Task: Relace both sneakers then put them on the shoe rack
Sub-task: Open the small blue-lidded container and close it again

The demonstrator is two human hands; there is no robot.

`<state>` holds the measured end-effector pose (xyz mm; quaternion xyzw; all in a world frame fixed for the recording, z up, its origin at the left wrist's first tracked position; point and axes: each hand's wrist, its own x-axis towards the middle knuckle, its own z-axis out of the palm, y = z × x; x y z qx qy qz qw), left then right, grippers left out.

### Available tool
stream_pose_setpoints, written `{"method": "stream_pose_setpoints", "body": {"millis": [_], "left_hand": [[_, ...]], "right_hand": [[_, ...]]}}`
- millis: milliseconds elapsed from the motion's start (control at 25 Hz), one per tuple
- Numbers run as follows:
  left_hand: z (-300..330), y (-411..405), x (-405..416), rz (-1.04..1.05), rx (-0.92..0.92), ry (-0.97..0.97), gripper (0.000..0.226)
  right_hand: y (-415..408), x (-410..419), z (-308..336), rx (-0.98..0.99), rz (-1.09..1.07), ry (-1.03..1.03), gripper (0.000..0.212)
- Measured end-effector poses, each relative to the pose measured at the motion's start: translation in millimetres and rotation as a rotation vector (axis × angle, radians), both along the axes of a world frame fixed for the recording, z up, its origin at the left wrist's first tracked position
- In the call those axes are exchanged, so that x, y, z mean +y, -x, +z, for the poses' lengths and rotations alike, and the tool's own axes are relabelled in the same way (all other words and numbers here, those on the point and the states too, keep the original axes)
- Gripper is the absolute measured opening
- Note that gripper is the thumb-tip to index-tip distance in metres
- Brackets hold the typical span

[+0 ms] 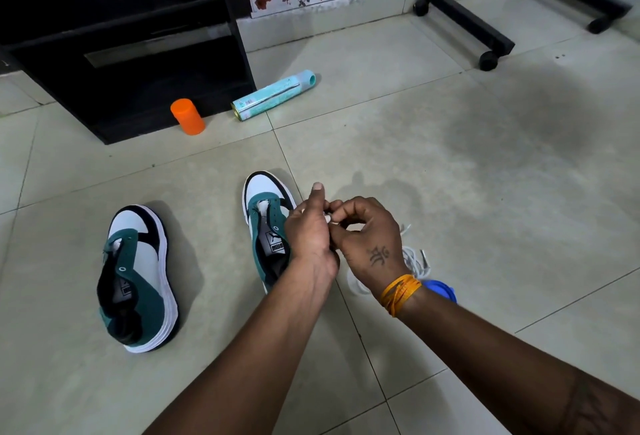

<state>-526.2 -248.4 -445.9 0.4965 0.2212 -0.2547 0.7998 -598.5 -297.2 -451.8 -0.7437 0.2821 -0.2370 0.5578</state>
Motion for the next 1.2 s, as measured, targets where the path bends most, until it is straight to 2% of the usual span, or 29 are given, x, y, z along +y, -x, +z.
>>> {"method": "stream_pose_setpoints", "body": {"millis": [120,200,400,600,680,760,960,1040,1120,1200], "left_hand": [[-2,2,4,0.003,0.014,0.032,0.033],[-3,11,3,-0.042,0.003,0.020,0.033],[0,34,1,-0.121,0.030,0.105,0.031],[1,50,3,-0.216,-0.070,0.004,0.036],[-10,55,11,-0.222,-0.230,-0.137,0.030],[-24,63,24,-0.222,-0.441,-0.406,0.022],[-62,97,44,-0.588,-0.769,-0.877,0.088],[-78,103,45,-0.682,-0.892,-0.993,0.099],[-86,104,44,-0.708,-0.958,-1.054,0.087],[-81,98,41,-0.669,-0.942,-1.057,0.069]], "right_hand": [[10,2,-1,-0.024,0.085,-0.233,0.012],[18,0,-1,-0.009,0.092,-0.307,0.012],[31,-9,-2,-0.046,0.076,-0.332,0.019],[40,-14,0,-0.023,0.016,-0.366,0.016],[44,-25,0,-0.008,-0.007,-0.340,0.014],[49,-38,-4,-0.004,-0.049,-0.351,0.013],[63,-57,-15,-0.008,-0.123,-0.398,0.012],[66,-60,-15,-0.009,-0.126,-0.400,0.013],[68,-61,-12,-0.015,-0.109,-0.390,0.013],[69,-60,-7,-0.008,-0.071,-0.363,0.013]]}}
